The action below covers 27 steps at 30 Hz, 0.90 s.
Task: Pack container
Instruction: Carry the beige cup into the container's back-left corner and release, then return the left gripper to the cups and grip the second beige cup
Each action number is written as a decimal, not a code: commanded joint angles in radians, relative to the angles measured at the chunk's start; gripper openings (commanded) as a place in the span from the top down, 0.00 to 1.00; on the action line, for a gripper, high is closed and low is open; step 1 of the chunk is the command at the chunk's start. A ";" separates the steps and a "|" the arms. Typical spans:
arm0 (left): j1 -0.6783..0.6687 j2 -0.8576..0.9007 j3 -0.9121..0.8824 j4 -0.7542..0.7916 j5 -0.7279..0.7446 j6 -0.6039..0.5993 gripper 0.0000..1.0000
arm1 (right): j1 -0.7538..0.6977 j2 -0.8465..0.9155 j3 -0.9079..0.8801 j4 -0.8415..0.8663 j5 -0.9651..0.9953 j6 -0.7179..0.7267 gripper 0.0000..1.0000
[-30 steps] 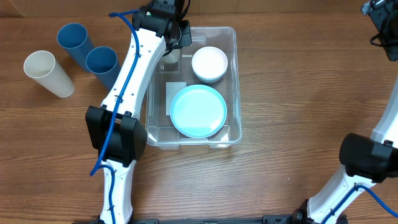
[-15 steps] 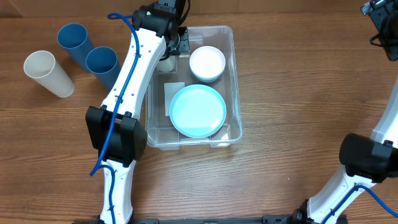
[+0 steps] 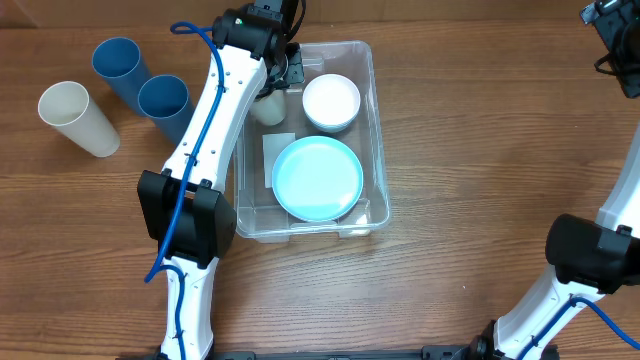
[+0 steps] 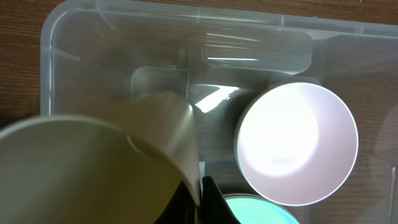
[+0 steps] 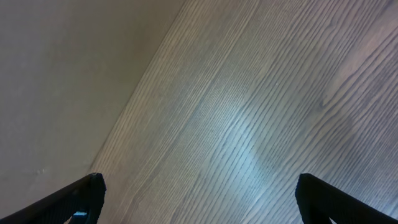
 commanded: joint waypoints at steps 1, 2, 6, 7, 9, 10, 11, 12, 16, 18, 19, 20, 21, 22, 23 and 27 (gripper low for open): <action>0.008 0.018 0.025 0.002 -0.023 0.000 0.93 | 0.001 -0.008 0.006 0.005 0.002 0.005 0.00; 0.008 0.023 0.025 0.003 -0.024 0.000 0.88 | 0.001 -0.008 0.006 0.005 0.002 0.005 0.00; 0.008 0.023 0.025 0.009 -0.046 0.000 0.56 | 0.001 -0.008 0.006 0.005 0.002 0.005 0.00; 0.008 0.023 0.025 0.013 -0.050 0.000 0.47 | 0.001 -0.008 0.006 0.005 0.002 0.005 0.00; 0.008 0.023 0.026 0.026 -0.053 0.000 0.29 | 0.001 -0.008 0.006 0.005 0.002 0.005 0.00; 0.008 0.023 0.027 0.030 -0.053 0.000 0.23 | 0.001 -0.008 0.006 0.005 0.002 0.005 0.00; 0.007 0.023 0.027 0.031 -0.053 0.000 0.20 | 0.001 -0.008 0.006 0.005 0.002 0.005 0.00; 0.007 0.023 0.027 0.034 -0.053 0.001 0.18 | 0.001 -0.008 0.006 0.005 0.002 0.005 0.00; 0.008 0.014 0.034 0.054 -0.075 0.022 0.13 | 0.001 -0.008 0.006 0.005 0.002 0.005 0.00; 0.008 0.009 0.069 0.051 -0.075 0.025 0.13 | 0.001 -0.008 0.006 0.005 0.002 0.005 0.00; 0.008 0.009 0.110 0.039 -0.073 0.028 0.13 | 0.001 -0.008 0.006 0.005 0.002 0.005 0.00; 0.008 0.009 0.149 0.023 -0.072 0.028 0.13 | 0.001 -0.008 0.006 0.005 0.002 0.005 0.00; 0.007 0.009 0.209 -0.013 -0.072 0.028 0.14 | 0.001 -0.008 0.006 0.005 0.002 0.005 0.00; 0.006 0.009 0.262 -0.047 -0.072 0.035 0.14 | 0.001 -0.008 0.006 0.005 0.002 0.005 0.00; 0.005 0.009 0.317 -0.083 -0.072 0.043 0.14 | 0.001 -0.008 0.006 0.005 0.002 0.005 0.00; 0.010 0.008 0.516 -0.282 -0.098 0.061 0.11 | 0.001 -0.008 0.006 0.005 0.002 0.005 0.00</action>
